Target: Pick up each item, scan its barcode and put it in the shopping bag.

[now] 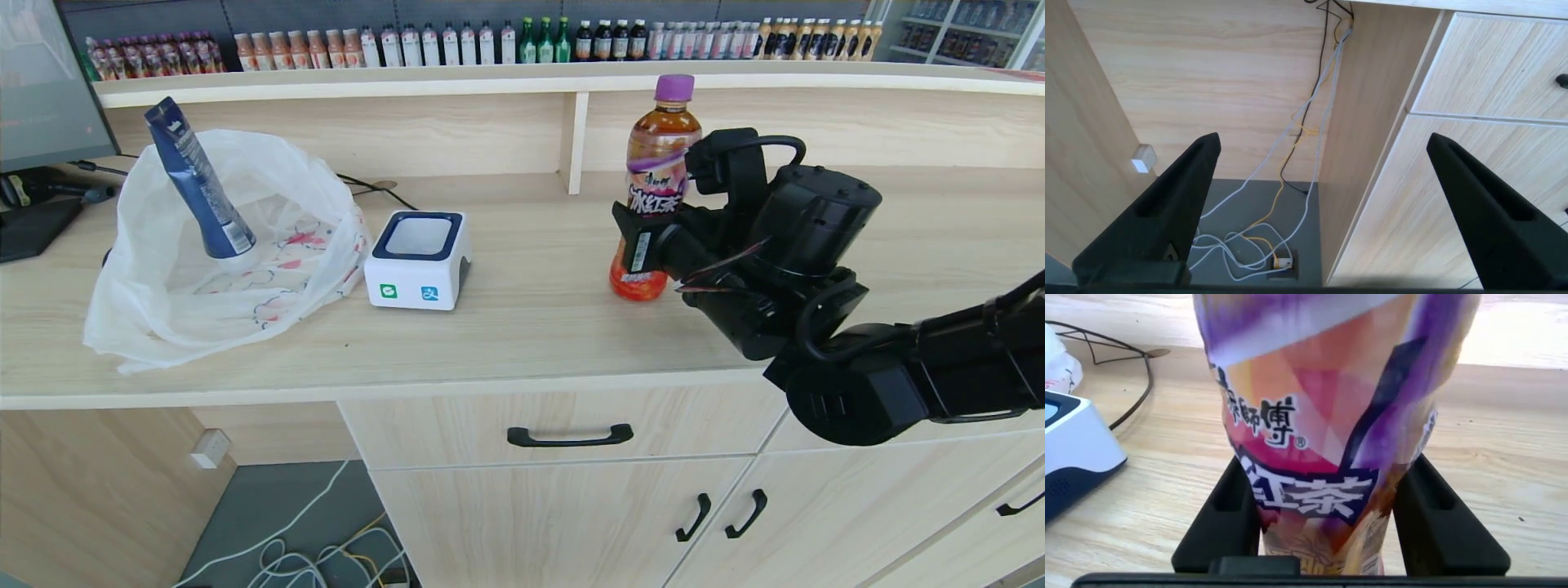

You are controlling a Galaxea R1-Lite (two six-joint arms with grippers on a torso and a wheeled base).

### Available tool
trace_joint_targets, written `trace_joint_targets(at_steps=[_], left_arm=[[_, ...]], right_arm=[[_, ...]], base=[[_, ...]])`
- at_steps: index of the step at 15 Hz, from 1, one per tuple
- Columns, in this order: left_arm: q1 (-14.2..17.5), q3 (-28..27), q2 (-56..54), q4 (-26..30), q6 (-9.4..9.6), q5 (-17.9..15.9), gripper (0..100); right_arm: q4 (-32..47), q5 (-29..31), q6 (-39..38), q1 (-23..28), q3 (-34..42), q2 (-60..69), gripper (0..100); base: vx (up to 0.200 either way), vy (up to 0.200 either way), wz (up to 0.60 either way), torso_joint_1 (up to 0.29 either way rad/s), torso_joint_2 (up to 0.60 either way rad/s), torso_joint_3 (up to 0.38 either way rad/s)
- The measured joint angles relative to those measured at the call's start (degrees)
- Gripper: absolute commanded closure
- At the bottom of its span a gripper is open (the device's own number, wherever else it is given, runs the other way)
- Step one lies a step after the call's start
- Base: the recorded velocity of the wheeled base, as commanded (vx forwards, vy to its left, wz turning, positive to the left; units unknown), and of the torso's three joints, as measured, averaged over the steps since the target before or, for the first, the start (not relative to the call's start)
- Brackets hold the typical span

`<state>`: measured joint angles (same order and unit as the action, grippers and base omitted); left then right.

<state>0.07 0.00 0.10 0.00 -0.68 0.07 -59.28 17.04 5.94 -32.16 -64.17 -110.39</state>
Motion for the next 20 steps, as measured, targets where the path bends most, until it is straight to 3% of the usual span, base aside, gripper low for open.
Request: trace_joint_targets(at_steps=[12,20], left_arm=[[0.0,0.0,0.0,0.0,0.02,0.0,0],[0.0,0.0,0.0,0.0,0.04,0.0,0]], right_arm=[[3.3,0.3,0.2,-0.9,0.8,8.0,100],[2.9,2.2,0.2,-6.1,14.7,21.2,100]], base=[[0.000,0.000,0.00,0.000,0.00,0.000],[0.000,0.000,0.00,0.000,0.00,0.000]])
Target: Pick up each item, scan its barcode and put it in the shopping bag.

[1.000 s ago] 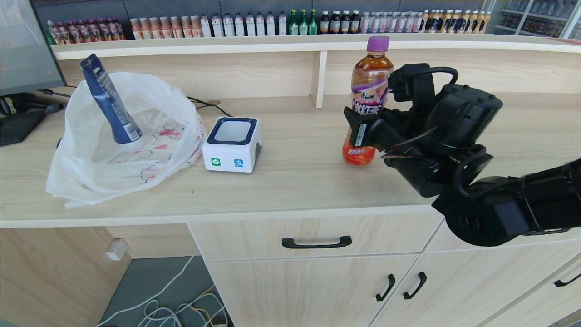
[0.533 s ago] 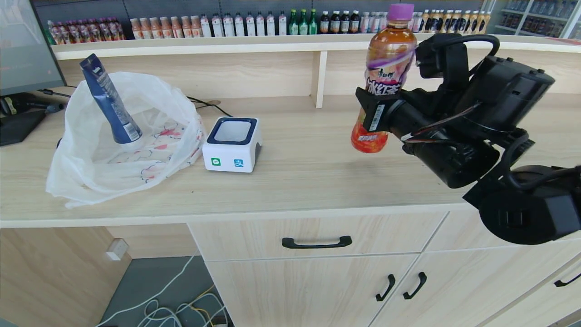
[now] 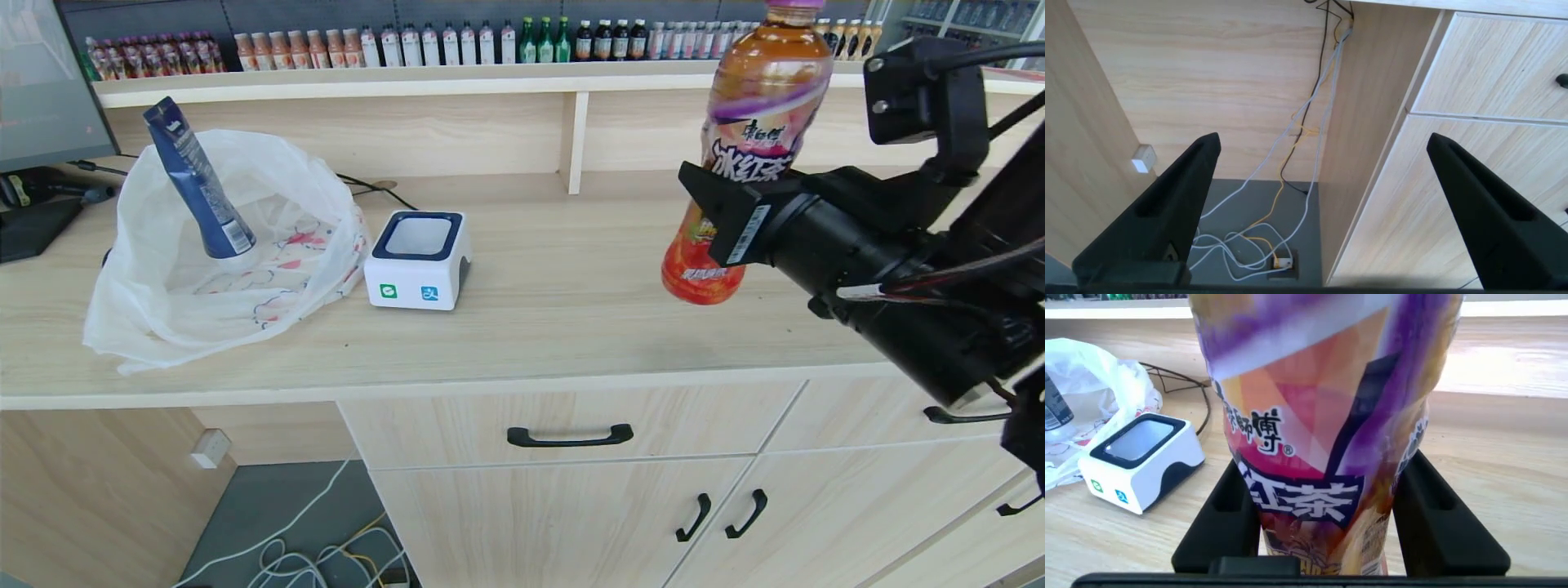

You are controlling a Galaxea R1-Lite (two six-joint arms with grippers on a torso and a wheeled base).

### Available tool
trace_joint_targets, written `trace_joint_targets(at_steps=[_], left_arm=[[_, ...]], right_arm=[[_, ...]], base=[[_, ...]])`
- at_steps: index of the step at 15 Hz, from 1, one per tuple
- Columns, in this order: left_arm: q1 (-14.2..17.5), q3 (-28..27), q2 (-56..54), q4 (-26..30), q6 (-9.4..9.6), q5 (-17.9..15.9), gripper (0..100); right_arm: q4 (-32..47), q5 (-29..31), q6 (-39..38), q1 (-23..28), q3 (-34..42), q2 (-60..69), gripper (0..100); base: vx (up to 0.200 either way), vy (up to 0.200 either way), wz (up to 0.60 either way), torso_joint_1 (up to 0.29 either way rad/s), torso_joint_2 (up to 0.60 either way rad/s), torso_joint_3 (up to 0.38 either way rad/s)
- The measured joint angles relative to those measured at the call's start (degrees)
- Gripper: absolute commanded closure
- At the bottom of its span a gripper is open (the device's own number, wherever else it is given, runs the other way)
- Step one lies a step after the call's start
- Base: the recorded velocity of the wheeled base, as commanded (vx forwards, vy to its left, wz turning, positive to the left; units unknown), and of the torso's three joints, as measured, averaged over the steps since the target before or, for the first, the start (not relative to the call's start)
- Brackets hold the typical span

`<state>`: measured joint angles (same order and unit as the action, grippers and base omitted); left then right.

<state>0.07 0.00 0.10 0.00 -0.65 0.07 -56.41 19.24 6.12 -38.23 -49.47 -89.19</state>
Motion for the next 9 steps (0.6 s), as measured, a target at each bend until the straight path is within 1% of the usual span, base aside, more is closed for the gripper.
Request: trace_joint_targets(at_steps=[2,5,9], left_arm=[[0.0,0.0,0.0,0.0,0.00,0.0,0],[0.0,0.0,0.0,0.0,-0.01,0.0,0],[0.0,0.0,0.0,0.0,-0.01,0.0,0]], right_arm=[[0.0,0.0,-0.6,-0.5,3.7,4.0,100],[-0.1,0.0,-4.0,-0.7,9.3,8.8,100],[0.0,-0.1,-4.8,-1.5,18.9,16.0,100]], base=[[0.000,0.000,0.00,0.000,0.00,0.000],[0.000,0.000,0.00,0.000,0.00,0.000],[0.000,0.000,0.00,0.000,0.00,0.000]])
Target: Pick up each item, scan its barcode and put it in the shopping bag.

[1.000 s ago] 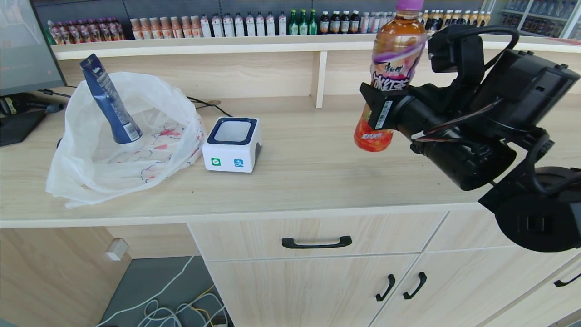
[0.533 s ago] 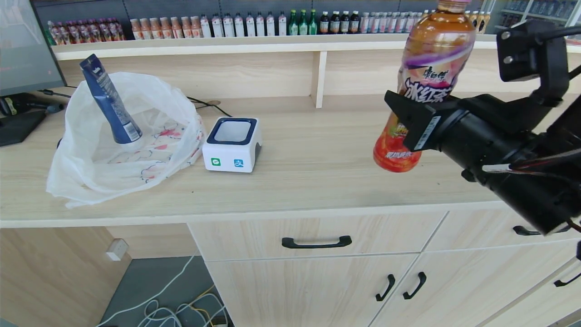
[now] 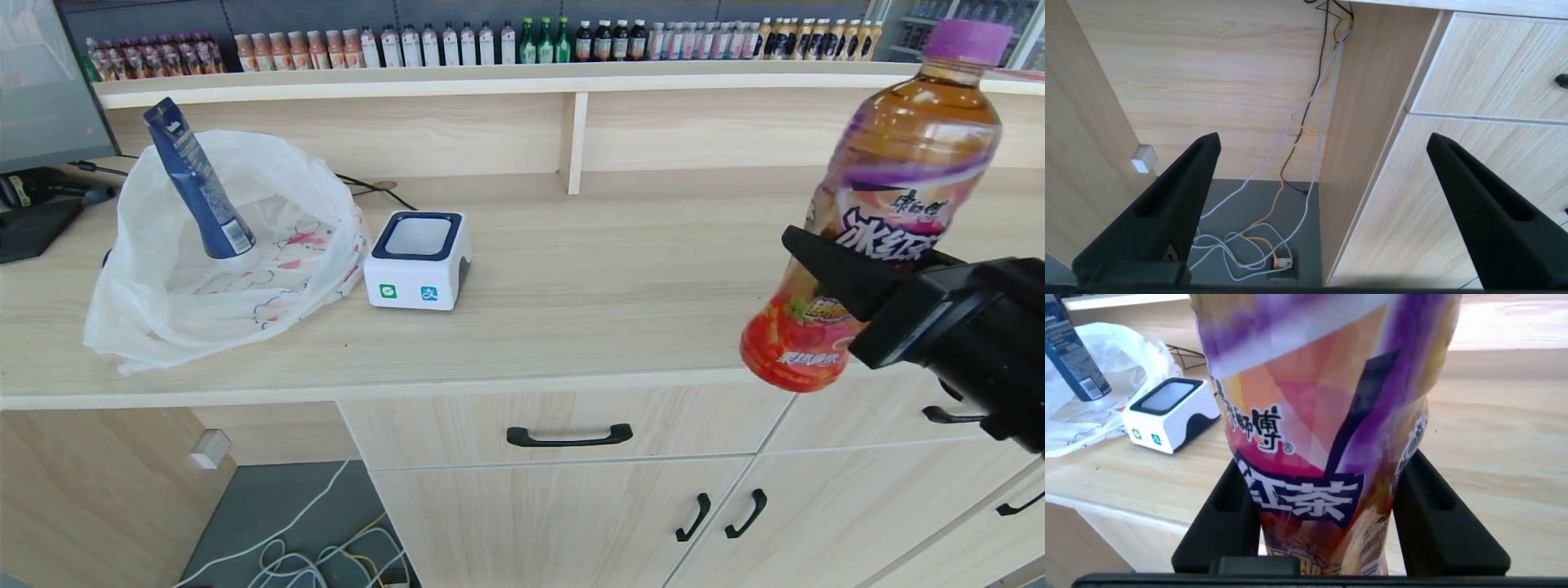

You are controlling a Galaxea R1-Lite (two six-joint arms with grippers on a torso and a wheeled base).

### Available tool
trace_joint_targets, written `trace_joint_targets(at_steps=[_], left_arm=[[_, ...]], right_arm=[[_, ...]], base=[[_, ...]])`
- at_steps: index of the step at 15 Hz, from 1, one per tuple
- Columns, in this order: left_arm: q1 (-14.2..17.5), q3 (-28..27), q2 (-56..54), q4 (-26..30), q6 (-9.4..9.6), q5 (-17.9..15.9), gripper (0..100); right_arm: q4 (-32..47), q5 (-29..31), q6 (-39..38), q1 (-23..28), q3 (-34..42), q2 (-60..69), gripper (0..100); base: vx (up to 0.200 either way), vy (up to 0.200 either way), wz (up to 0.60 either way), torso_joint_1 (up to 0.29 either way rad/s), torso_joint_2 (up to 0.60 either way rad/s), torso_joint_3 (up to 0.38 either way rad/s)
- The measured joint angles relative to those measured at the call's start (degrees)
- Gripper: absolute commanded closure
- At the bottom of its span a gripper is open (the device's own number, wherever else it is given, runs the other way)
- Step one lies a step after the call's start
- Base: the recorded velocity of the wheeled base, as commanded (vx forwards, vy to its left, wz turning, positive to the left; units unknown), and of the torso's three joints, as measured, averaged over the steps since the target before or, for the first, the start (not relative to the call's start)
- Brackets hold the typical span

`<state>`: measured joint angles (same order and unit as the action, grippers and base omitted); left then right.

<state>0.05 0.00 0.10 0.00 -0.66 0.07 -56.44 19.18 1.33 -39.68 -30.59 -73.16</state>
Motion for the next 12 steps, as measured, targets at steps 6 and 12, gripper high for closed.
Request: trace_joint_targets(at_steps=[6,12], left_arm=[[0.0,0.0,0.0,0.0,0.00,0.0,0],[0.0,0.0,0.0,0.0,0.00,0.0,0]], right_arm=[[0.0,0.0,0.8,-3.8,9.4,8.4,100],[0.2,-0.2,8.2,-5.2,16.0,13.0,100]], base=[[0.000,0.000,0.00,0.000,0.00,0.000],[0.000,0.000,0.00,0.000,0.00,0.000]])
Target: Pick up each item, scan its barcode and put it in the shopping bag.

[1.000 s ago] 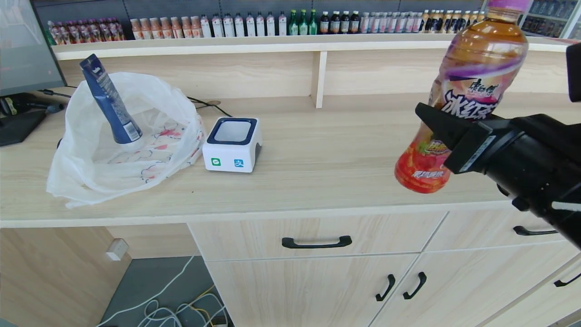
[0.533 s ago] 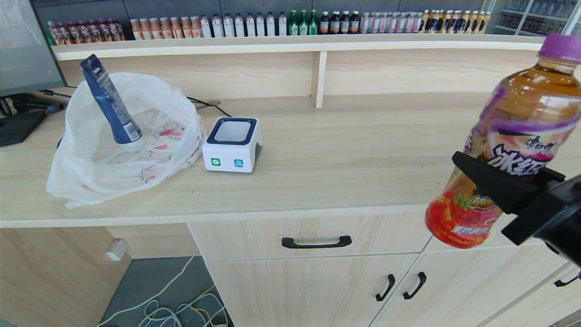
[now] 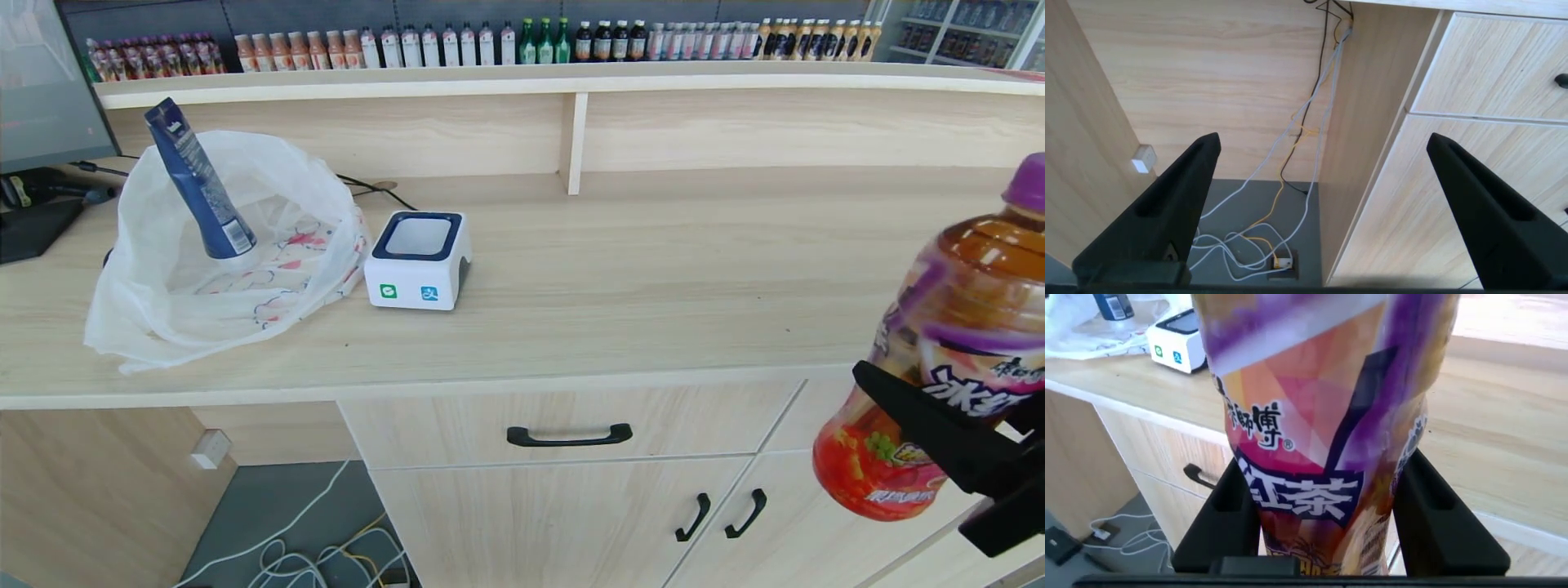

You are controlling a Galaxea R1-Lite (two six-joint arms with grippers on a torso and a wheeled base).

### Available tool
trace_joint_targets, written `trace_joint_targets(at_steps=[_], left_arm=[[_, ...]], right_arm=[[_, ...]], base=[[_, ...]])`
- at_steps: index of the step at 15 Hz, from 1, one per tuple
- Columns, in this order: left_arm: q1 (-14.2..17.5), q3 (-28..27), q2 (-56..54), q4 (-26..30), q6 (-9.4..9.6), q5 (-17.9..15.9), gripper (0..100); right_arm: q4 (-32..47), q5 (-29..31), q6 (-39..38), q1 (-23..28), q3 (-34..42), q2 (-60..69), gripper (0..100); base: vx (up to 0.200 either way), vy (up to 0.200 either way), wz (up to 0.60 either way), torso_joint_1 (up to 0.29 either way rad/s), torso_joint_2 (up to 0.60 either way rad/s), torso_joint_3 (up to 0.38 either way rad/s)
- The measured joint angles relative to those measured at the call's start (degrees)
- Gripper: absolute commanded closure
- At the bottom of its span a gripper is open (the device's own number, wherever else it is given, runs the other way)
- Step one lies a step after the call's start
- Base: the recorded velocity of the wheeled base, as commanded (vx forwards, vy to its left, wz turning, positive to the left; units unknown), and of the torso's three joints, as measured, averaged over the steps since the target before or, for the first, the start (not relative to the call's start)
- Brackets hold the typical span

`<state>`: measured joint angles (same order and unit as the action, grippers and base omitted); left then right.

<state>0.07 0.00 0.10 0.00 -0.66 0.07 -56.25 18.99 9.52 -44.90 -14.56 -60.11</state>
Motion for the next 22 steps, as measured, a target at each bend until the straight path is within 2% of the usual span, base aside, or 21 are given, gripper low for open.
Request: trace_joint_targets(at_steps=[4,6,9,13,15,20,22], left_arm=[[0.0,0.0,0.0,0.0,0.04,0.0,0],[0.0,0.0,0.0,0.0,0.00,0.0,0],[0.0,0.0,0.0,0.0,0.00,0.0,0],[0.0,0.0,0.0,0.0,0.01,0.0,0],[0.0,0.0,0.0,0.0,0.01,0.0,0],[0.0,0.0,0.0,0.0,0.00,0.0,0],[0.0,0.0,0.0,0.0,0.00,0.0,0]], right_arm=[[0.1,-0.1,6.6,-0.3,1.0,0.1,100],[0.2,-1.0,13.4,-1.2,0.1,-0.8,100],[0.1,-1.3,20.2,-5.0,-3.2,-4.2,100],[-0.3,-1.6,31.3,-9.8,-11.1,-10.4,100],[-0.2,-2.1,35.7,-13.9,-12.1,-12.5,100],[-0.3,-15.3,46.4,-16.6,-14.4,-16.3,100],[-0.2,-17.3,48.6,-17.0,-14.8,-17.3,100]], base=[[0.000,0.000,0.00,0.000,0.00,0.000],[0.000,0.000,0.00,0.000,0.00,0.000],[0.000,0.000,0.00,0.000,0.00,0.000],[0.000,0.000,0.00,0.000,0.00,0.000],[0.000,0.000,0.00,0.000,0.00,0.000],[0.000,0.000,0.00,0.000,0.00,0.000],[0.000,0.000,0.00,0.000,0.00,0.000]])
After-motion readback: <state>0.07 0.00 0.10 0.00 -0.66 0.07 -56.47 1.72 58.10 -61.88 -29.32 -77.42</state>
